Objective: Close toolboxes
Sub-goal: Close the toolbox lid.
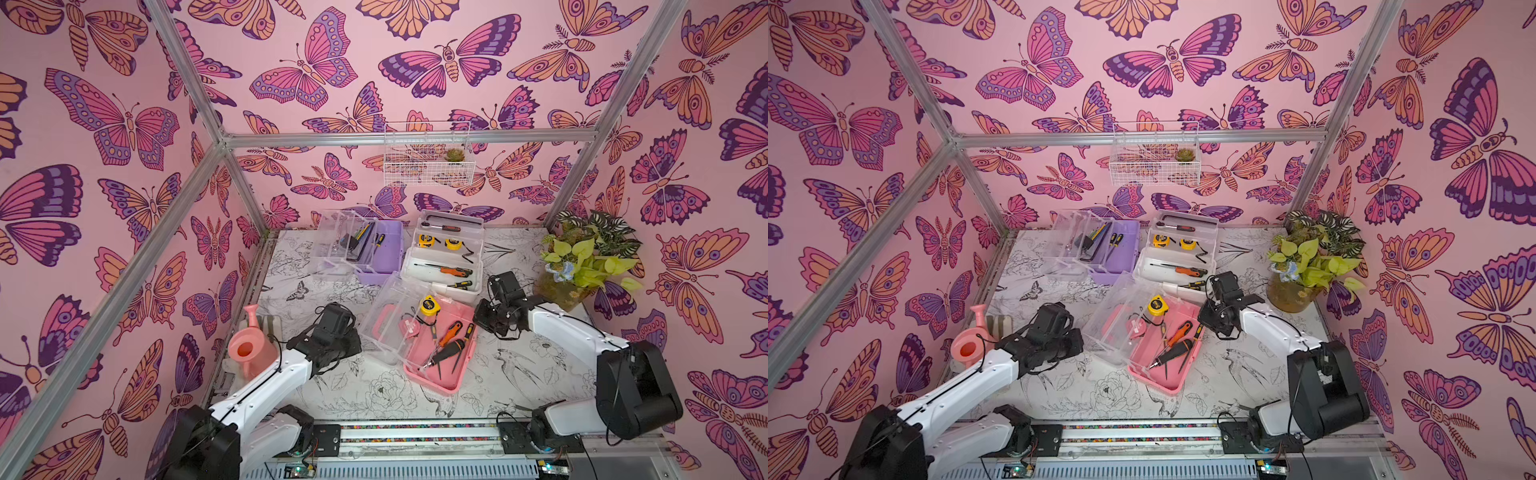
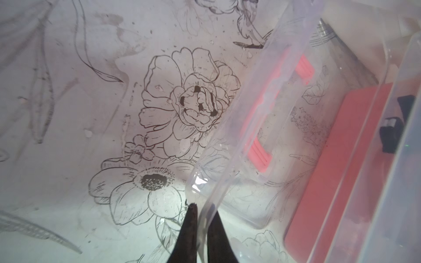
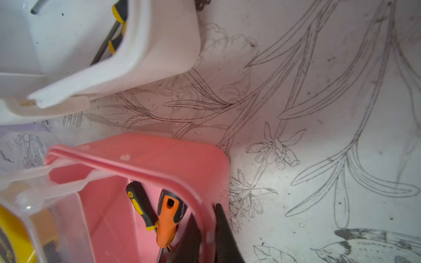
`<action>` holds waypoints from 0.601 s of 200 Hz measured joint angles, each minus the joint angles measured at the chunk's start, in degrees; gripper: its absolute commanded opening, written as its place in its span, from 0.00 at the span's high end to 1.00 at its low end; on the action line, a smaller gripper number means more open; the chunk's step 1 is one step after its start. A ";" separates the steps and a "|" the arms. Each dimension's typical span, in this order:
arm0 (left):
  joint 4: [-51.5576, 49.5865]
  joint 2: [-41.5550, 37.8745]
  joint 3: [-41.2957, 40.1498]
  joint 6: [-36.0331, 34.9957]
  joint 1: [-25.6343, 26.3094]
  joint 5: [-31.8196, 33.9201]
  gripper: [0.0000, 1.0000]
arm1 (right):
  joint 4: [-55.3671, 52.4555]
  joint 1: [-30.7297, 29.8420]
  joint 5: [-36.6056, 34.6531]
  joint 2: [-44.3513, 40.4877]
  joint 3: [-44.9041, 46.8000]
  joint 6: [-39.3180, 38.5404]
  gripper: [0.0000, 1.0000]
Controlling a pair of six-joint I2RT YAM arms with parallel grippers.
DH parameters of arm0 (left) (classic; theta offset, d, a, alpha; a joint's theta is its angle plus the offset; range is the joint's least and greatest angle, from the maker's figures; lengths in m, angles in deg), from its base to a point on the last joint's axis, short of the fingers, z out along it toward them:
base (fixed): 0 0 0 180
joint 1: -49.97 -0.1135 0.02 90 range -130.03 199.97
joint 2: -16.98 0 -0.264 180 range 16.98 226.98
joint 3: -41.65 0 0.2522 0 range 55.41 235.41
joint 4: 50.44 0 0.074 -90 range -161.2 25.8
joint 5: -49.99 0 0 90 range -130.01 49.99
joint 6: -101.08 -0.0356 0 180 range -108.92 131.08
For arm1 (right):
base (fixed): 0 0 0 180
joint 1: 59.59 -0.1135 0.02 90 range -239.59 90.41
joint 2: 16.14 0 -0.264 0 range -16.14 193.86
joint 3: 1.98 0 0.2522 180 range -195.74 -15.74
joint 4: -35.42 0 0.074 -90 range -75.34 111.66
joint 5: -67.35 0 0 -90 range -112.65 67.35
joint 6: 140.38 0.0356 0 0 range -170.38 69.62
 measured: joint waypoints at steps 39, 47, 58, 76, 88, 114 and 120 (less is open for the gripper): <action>-7.76 -4.26 3.30 -1.20 3.45 7.87 1.00 | 0.46 -2.75 -0.07 3.15 -2.69 0.48 1.00; -8.90 -4.85 3.43 -1.27 4.02 9.22 1.00 | 0.74 -3.43 -0.09 3.85 -3.26 0.66 1.00; -10.21 -5.44 3.67 -1.29 4.85 11.10 1.00 | 1.22 -4.33 -0.24 4.74 -4.00 1.01 1.00; -12.00 -5.77 4.46 -1.31 6.75 14.49 1.00 | 1.84 -5.44 -0.61 6.08 -5.18 1.57 1.00; -13.25 -5.79 5.44 -1.46 8.74 17.51 1.00 | 2.14 -6.05 -0.90 7.23 -6.19 1.75 1.00; -15.34 -6.45 8.13 -2.60 13.86 25.90 1.00 | 3.17 -7.13 -1.44 9.79 -8.50 2.40 1.00; -15.69 -6.75 8.68 -2.97 14.88 27.76 1.00 | 3.54 -7.32 -1.44 10.32 -8.94 2.71 1.00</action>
